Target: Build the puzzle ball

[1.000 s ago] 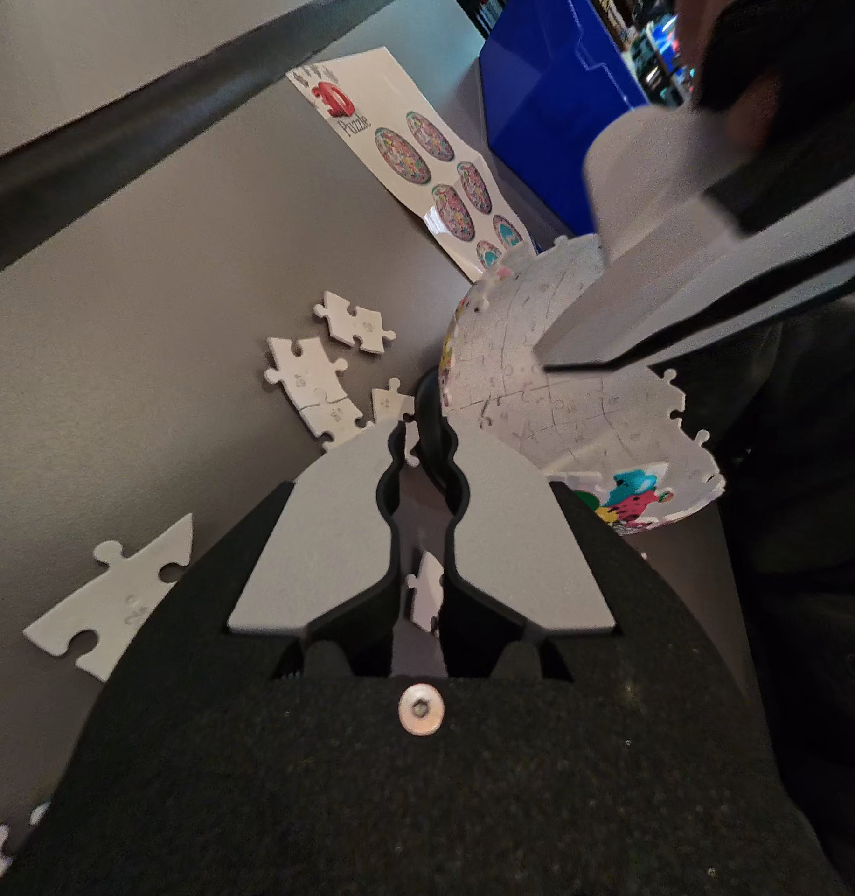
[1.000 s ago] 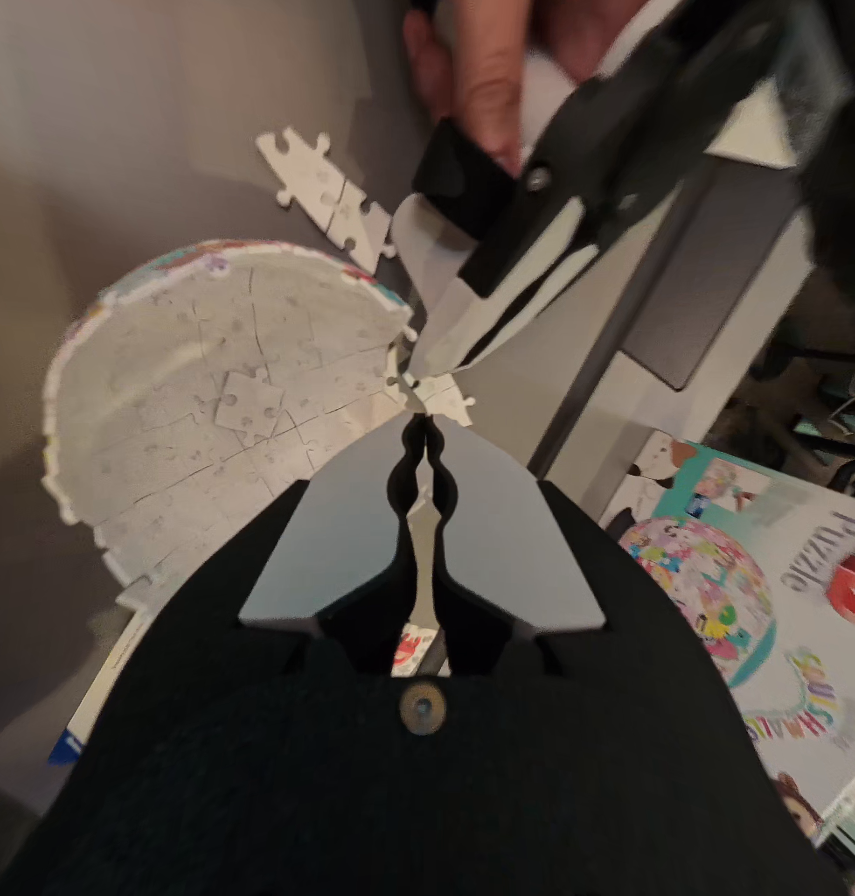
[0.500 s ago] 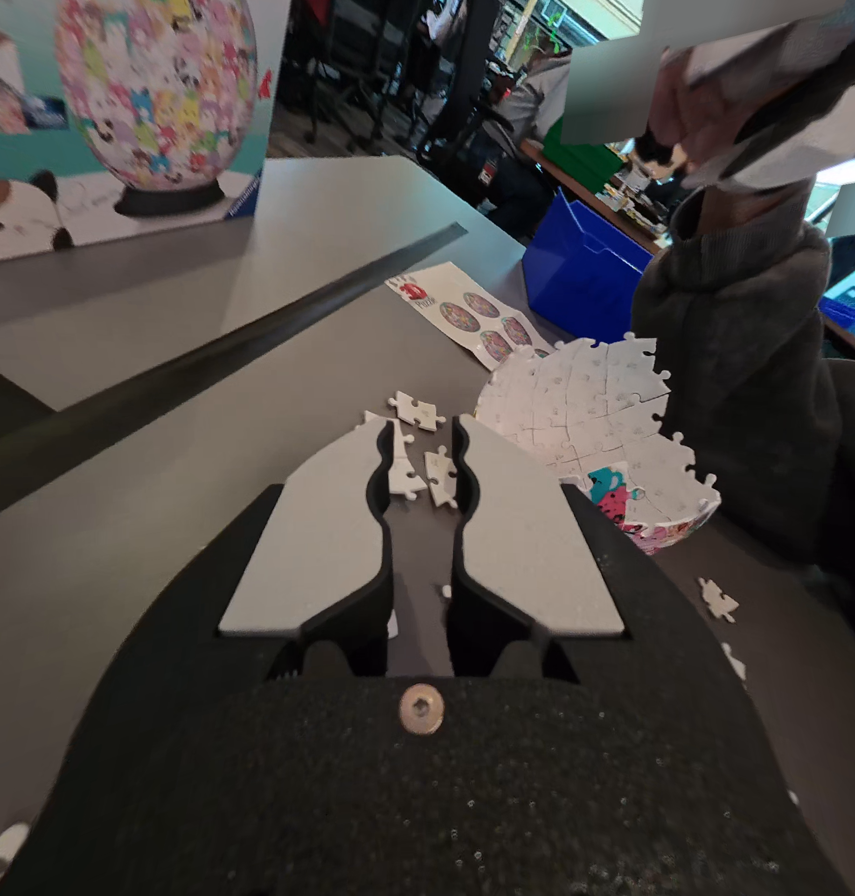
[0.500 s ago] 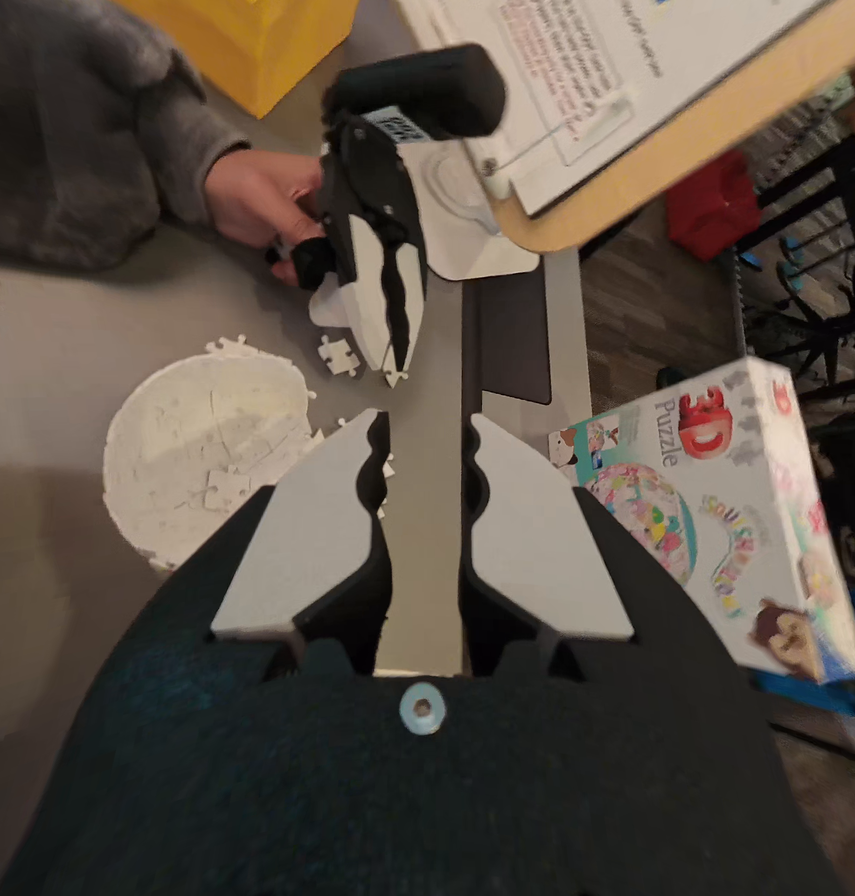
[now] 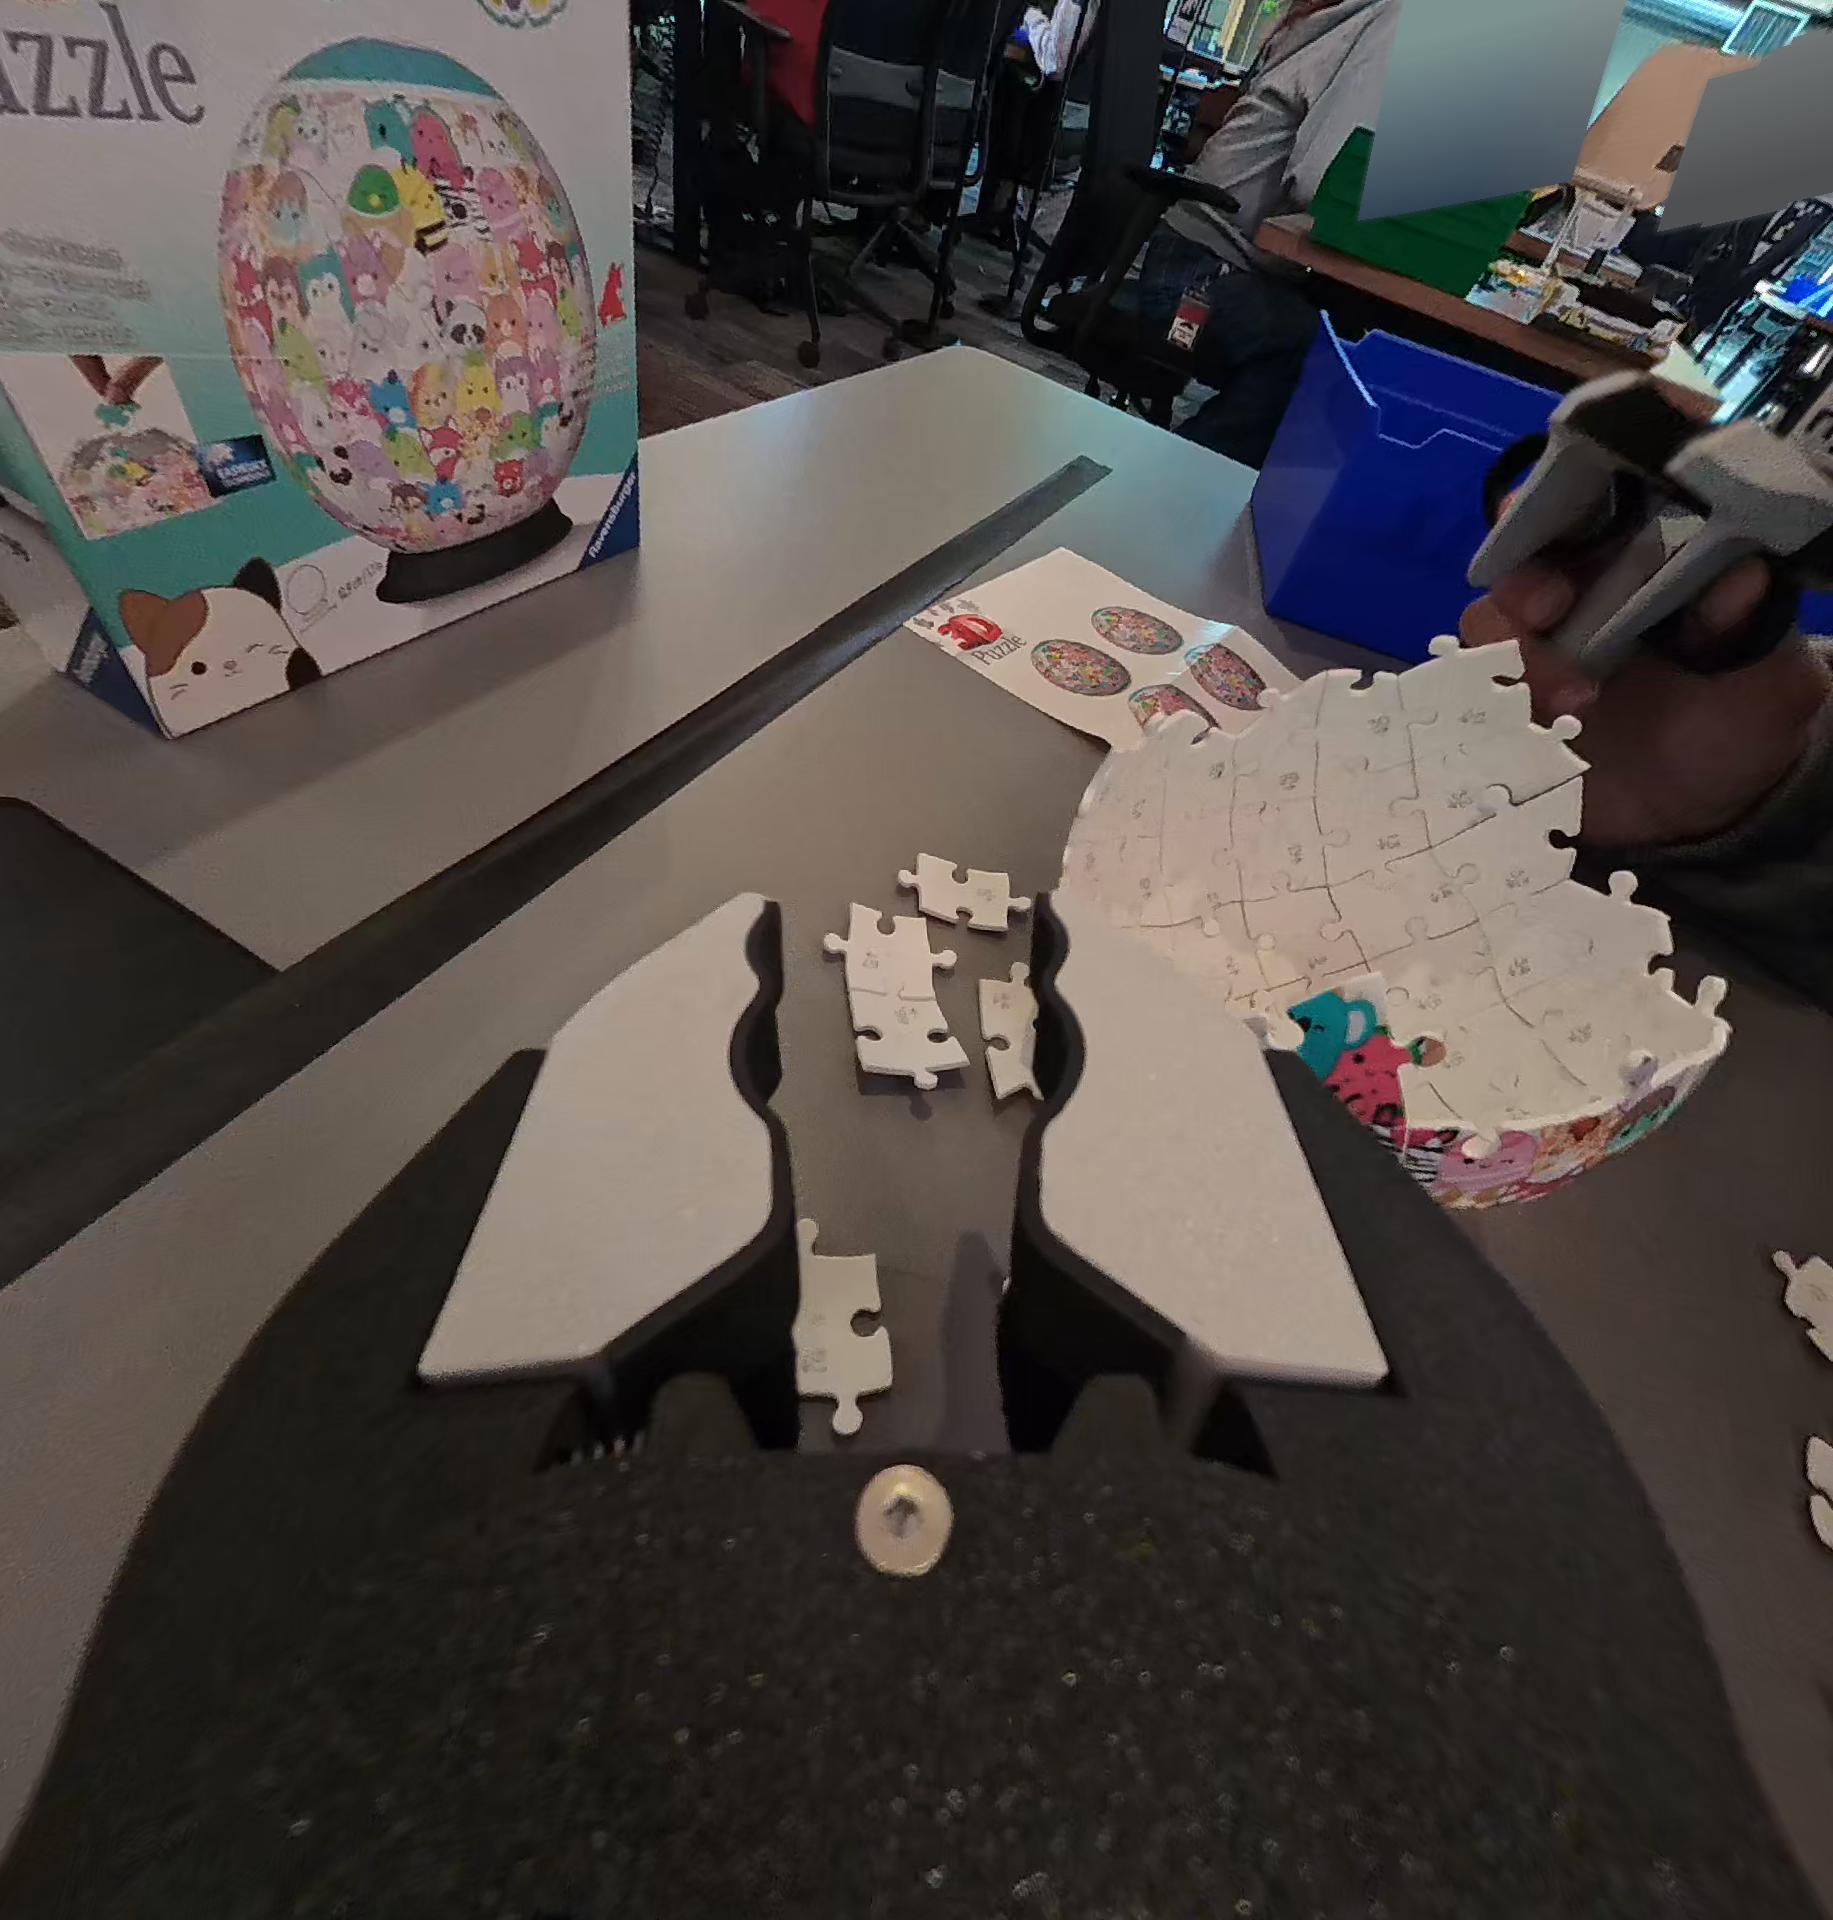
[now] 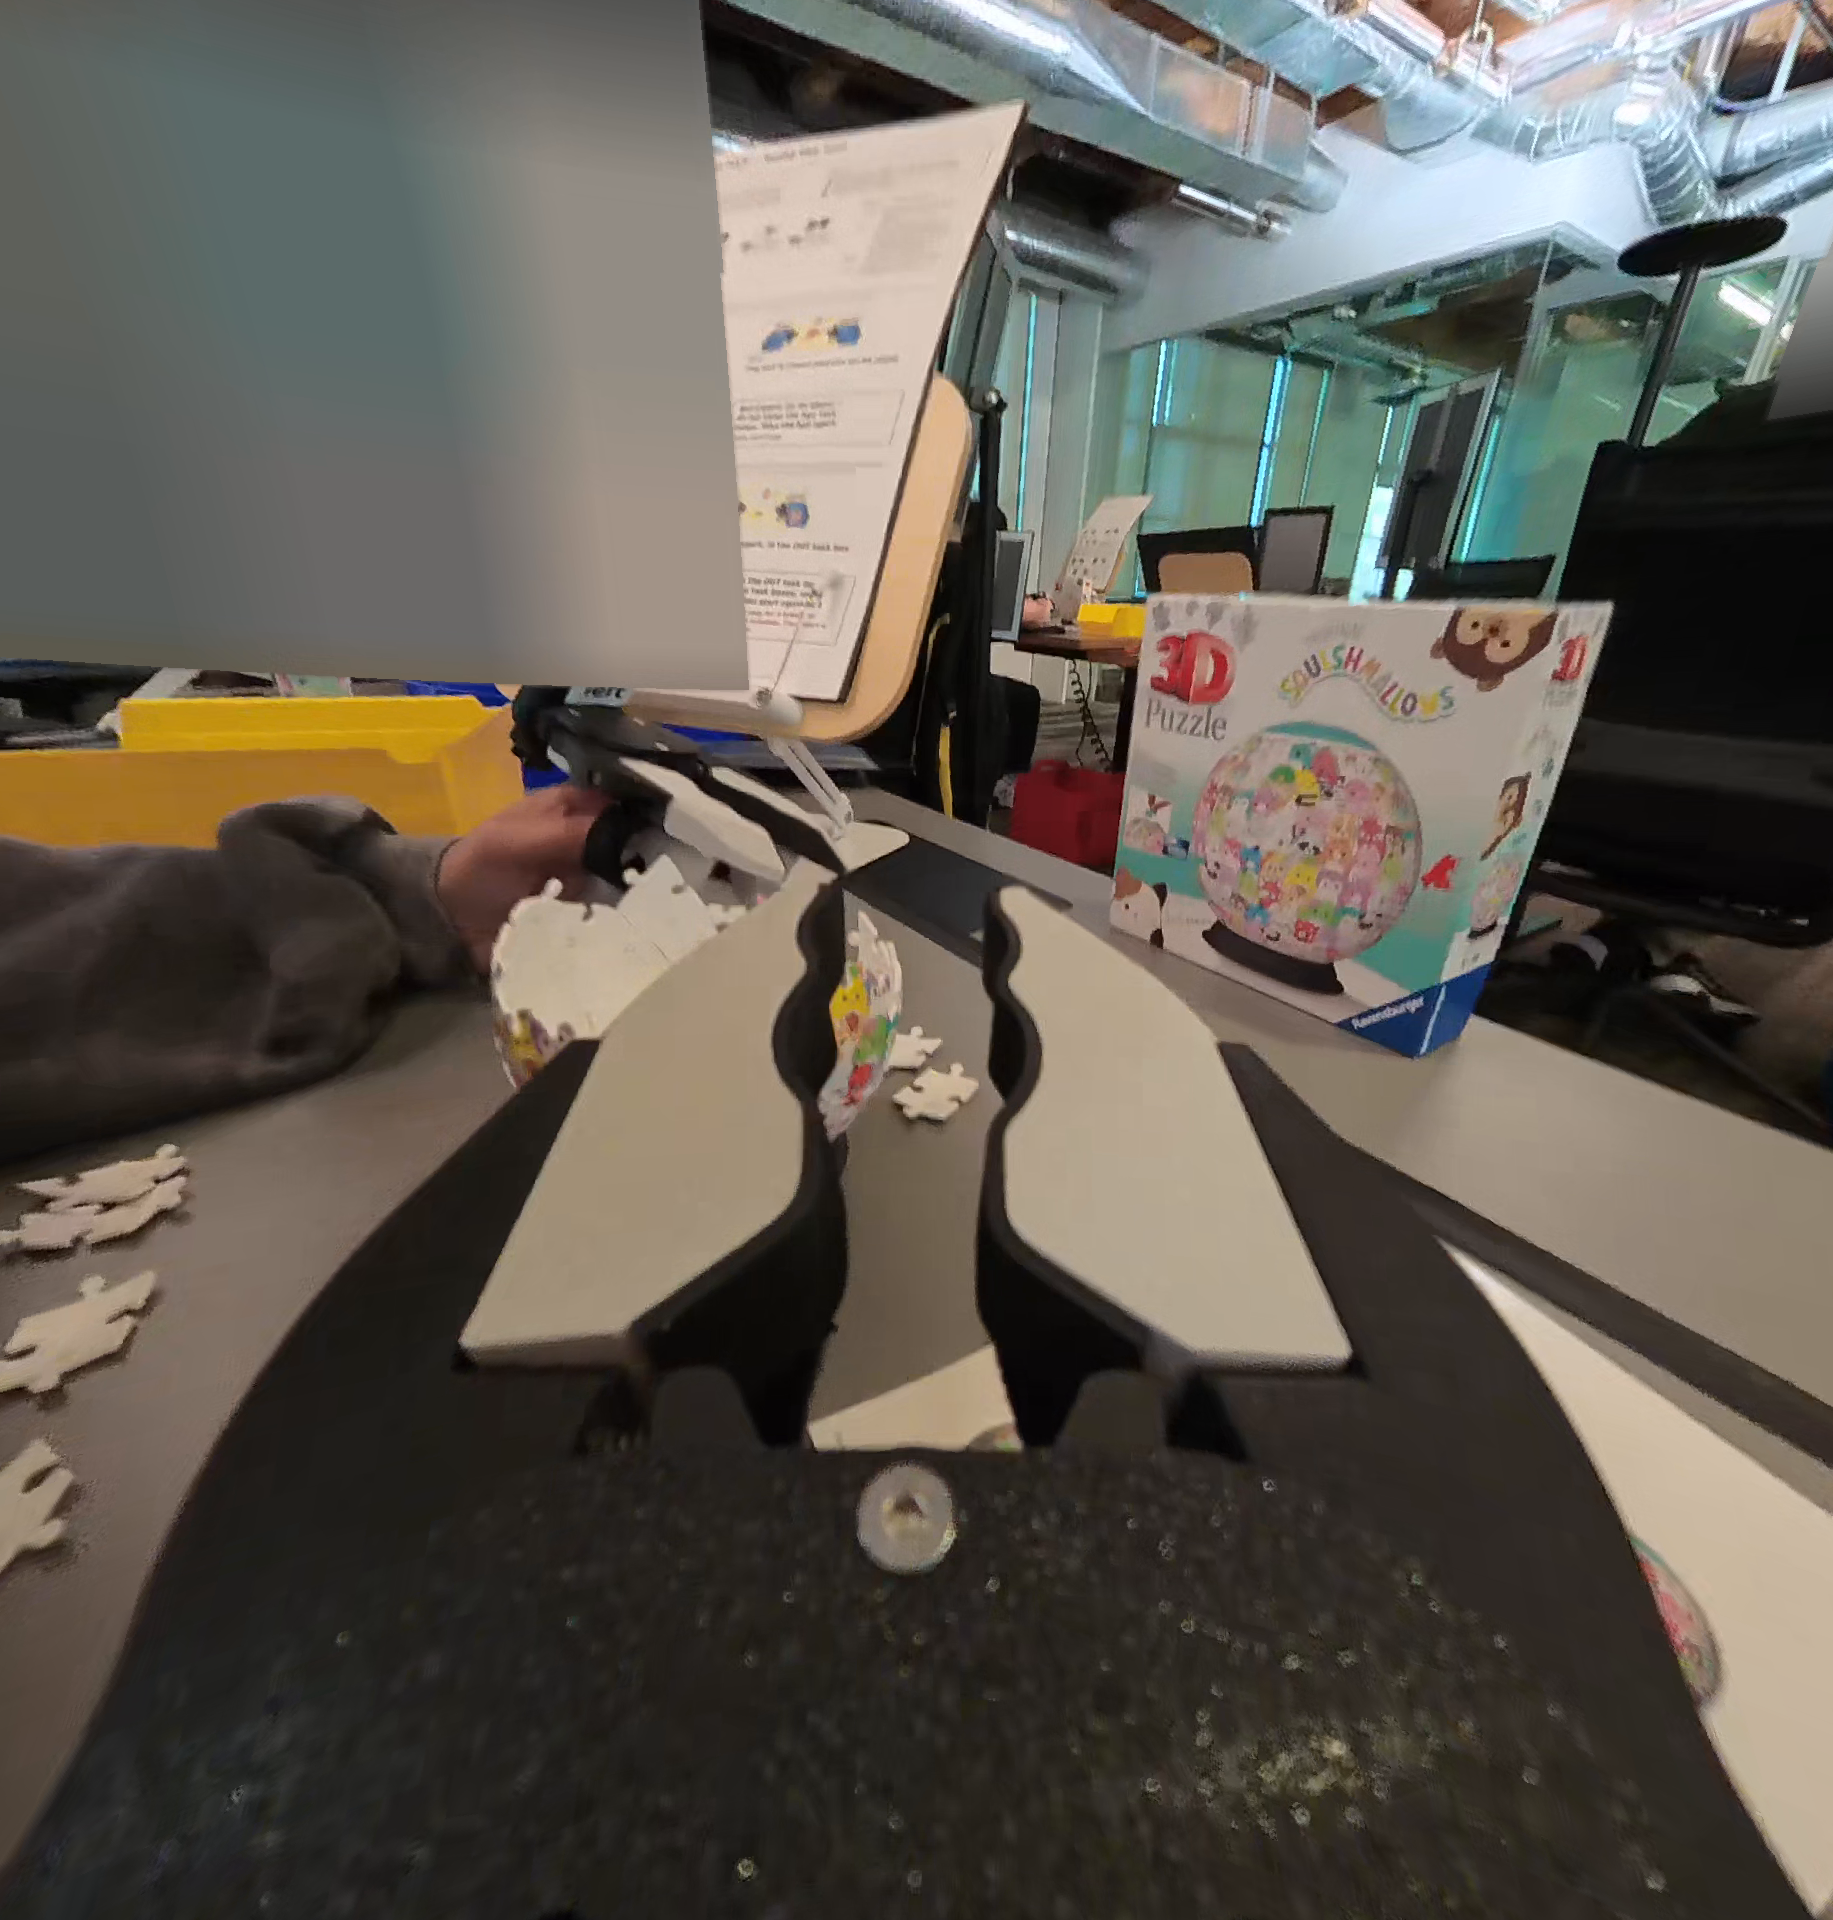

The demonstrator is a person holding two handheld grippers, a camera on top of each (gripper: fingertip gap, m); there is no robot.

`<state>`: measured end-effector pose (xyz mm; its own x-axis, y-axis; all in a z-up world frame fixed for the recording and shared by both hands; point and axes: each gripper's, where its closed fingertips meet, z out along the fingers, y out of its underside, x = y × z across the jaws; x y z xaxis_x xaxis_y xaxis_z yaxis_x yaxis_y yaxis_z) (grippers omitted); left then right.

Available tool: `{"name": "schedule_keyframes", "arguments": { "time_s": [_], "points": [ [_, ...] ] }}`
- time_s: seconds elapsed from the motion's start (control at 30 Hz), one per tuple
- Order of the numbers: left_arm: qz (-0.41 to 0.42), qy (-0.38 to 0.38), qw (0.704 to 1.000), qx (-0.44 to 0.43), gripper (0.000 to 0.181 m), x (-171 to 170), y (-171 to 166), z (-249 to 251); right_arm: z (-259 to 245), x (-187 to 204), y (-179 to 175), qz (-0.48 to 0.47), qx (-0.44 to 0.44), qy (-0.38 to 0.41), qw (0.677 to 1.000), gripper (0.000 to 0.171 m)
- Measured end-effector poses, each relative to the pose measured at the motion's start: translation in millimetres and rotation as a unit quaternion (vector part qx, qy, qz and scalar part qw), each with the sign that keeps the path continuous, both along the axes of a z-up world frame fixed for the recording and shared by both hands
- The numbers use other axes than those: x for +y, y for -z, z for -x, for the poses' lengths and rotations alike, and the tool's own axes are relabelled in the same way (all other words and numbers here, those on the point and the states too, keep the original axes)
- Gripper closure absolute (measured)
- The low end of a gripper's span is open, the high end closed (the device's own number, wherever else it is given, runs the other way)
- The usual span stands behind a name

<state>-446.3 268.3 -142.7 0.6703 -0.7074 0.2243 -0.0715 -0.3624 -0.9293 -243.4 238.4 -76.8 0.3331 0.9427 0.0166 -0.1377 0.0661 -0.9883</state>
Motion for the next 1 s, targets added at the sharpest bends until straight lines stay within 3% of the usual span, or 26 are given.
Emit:
{"name": "schedule_keyframes", "arguments": {
  "time_s": [0.3, 0.7, 0.9, 1.0],
  "points": [
    [0.01, -0.011, 0.998, -0.058, 0.134, 4, -10, 10, 19, -10, 29, 0.086, -0.04, -0.078, 0.992, 0.138],
    [0.001, -0.005, 1.0, -0.017, 0.134, -2, -6, 2, 21, -18, 35, 0.12, -0.044, -0.112, 0.985, 0.137],
    [0.024, -0.002, 0.999, -0.026, 0.135, 3, 0, 5, 29, -21, 28, 0.099, -0.042, -0.126, 0.986, 0.128],
    [0.036, -0.004, 0.999, -0.039, 0.135, 7, 1, 8, 45, -33, 9, 0.136, -0.115, -0.195, 0.964, 0.123]
  ]
}}
